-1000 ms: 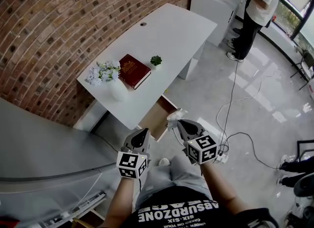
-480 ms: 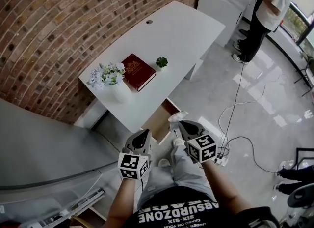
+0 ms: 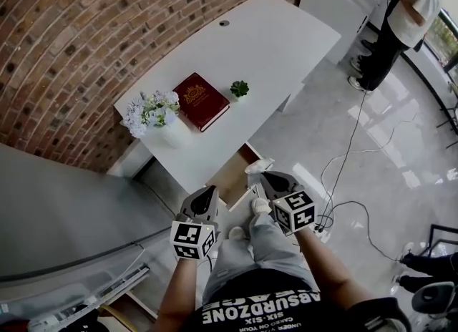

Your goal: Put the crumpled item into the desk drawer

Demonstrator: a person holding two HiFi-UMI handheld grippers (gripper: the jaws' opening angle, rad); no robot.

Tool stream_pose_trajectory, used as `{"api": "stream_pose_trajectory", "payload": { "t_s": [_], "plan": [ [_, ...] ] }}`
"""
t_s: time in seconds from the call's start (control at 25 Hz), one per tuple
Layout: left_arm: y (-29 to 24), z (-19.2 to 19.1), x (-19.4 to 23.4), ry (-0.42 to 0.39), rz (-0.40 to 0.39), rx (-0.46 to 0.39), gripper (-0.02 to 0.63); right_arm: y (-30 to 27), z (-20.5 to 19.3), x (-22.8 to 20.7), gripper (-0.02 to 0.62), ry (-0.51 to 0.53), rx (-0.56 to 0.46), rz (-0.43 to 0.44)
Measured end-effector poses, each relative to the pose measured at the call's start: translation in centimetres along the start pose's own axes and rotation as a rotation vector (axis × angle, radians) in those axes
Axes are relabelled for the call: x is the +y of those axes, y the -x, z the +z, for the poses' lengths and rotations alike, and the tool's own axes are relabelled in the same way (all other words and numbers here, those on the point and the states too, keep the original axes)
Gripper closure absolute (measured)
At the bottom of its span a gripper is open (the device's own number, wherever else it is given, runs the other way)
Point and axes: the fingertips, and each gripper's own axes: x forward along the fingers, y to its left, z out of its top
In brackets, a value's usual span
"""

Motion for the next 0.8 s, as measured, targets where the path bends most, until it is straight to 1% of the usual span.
{"api": "stream_pose_trajectory", "payload": {
  "t_s": [0.2,0.44,0.8],
  "plan": [
    [-1.4,0.0,0.1,0.014,0.024,0.016,0.6,-1.6,-0.4,-1.3,0.597,0.004,0.04,0.033],
    [-2.8,0.4,0.3,0.019,0.038,0.028,0.601,-3.5,-1.2,-2.5,0.597,-0.022,0.074,0.068],
    [-4.0,0.2,0.5,0.015,0.048,0.047,0.601,-5.6,-2.6,-3.5,0.597,-0.012,0.123,0.091]
  ]
}}
